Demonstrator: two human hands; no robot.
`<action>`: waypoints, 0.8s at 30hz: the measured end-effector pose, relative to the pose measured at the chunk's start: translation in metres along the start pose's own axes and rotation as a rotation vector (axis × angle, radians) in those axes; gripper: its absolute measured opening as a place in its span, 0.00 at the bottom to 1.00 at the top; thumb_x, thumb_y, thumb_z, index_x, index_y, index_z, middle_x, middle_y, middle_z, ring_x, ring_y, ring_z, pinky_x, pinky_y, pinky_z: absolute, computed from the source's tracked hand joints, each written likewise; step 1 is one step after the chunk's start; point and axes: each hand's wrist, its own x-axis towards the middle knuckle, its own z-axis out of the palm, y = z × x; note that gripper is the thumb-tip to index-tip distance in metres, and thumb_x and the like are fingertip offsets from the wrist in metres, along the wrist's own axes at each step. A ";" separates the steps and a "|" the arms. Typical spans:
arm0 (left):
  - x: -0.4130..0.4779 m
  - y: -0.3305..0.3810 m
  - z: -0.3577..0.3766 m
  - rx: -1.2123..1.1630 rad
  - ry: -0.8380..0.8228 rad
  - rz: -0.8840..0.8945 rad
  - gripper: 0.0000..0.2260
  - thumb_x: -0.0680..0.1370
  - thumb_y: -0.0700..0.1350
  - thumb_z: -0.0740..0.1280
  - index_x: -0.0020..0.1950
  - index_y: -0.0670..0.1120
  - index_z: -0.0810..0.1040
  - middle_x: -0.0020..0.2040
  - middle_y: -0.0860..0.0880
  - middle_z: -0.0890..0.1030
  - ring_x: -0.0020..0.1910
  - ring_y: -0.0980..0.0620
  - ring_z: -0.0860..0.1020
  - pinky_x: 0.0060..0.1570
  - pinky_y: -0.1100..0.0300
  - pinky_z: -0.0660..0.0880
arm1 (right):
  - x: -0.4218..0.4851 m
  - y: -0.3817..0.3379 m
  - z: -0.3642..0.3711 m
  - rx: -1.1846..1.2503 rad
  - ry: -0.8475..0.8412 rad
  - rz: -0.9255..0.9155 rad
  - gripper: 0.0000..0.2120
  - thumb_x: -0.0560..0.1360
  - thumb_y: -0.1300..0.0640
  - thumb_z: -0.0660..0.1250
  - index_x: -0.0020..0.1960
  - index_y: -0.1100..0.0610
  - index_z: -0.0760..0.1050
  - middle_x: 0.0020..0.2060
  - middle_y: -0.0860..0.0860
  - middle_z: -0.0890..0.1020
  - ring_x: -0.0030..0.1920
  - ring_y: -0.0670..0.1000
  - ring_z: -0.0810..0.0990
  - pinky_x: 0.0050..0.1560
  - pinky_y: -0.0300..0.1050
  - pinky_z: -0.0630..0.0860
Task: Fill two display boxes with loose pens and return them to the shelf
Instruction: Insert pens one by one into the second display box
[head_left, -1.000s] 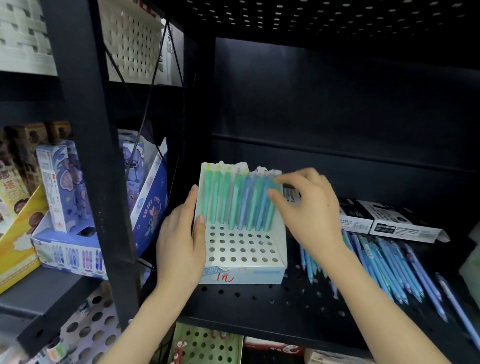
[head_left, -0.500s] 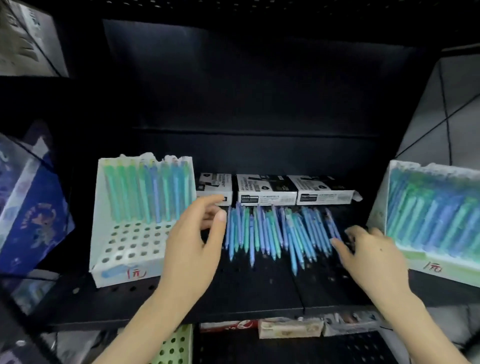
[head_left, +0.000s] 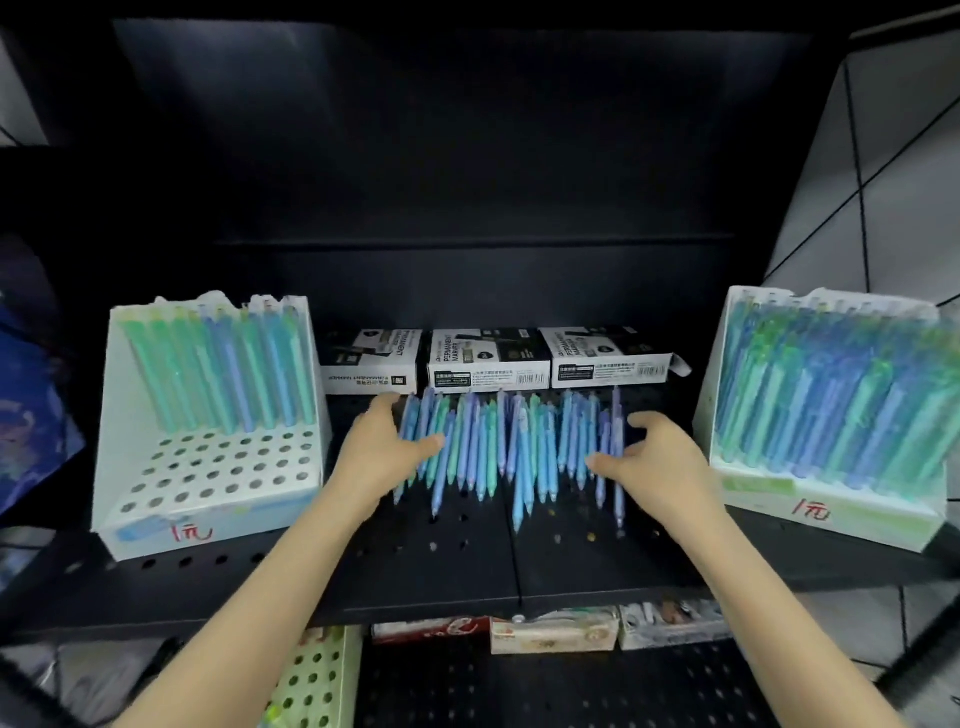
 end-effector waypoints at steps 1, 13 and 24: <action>0.004 0.002 0.000 -0.007 -0.007 -0.033 0.37 0.72 0.44 0.73 0.75 0.43 0.57 0.69 0.41 0.68 0.66 0.44 0.69 0.59 0.56 0.67 | 0.004 -0.001 0.002 0.007 0.004 -0.010 0.27 0.72 0.51 0.71 0.66 0.59 0.67 0.42 0.58 0.81 0.42 0.57 0.79 0.38 0.48 0.73; 0.017 0.013 0.001 0.074 -0.054 -0.147 0.06 0.74 0.37 0.67 0.41 0.44 0.70 0.42 0.43 0.72 0.35 0.50 0.69 0.31 0.61 0.63 | 0.013 0.009 0.007 0.396 0.057 0.010 0.26 0.72 0.58 0.71 0.67 0.60 0.68 0.36 0.49 0.77 0.39 0.51 0.77 0.46 0.50 0.74; 0.017 0.010 0.001 0.071 -0.031 -0.067 0.09 0.81 0.39 0.55 0.41 0.44 0.66 0.33 0.47 0.66 0.29 0.53 0.62 0.29 0.62 0.59 | 0.006 0.011 0.008 0.402 0.099 -0.021 0.24 0.72 0.54 0.71 0.65 0.61 0.71 0.29 0.51 0.75 0.42 0.57 0.80 0.49 0.51 0.75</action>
